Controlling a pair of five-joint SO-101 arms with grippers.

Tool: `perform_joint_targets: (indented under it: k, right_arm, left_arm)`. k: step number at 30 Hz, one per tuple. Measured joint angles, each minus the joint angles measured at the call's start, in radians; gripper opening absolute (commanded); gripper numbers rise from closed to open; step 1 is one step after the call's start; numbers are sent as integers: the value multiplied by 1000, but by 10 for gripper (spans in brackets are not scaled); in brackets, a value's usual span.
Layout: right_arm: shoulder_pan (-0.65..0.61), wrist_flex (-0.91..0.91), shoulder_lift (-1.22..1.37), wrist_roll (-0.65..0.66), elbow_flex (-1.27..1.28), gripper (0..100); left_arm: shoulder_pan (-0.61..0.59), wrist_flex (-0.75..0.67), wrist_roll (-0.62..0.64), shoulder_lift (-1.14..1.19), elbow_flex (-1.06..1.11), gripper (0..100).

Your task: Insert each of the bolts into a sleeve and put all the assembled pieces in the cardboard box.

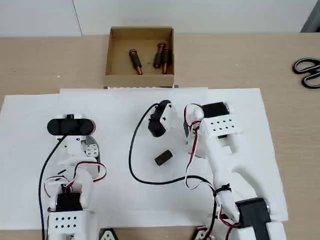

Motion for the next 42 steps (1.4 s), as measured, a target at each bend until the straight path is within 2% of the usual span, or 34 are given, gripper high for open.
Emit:
perform_joint_targets:
  k: [12,27,32,42]
  right_arm:
    - [29,-229,0,75,129,180]
    - [68,-273,180,110,75,173]
    - [57,-273,192,112,64,13]
    - [57,-278,203,104,43,13]
  left_arm:
    - [0,0,0,0,0,6]
    - [0,0,0,0,0,6]
    - [0,0,0,0,0,6]
    - [0,0,0,0,0,6]
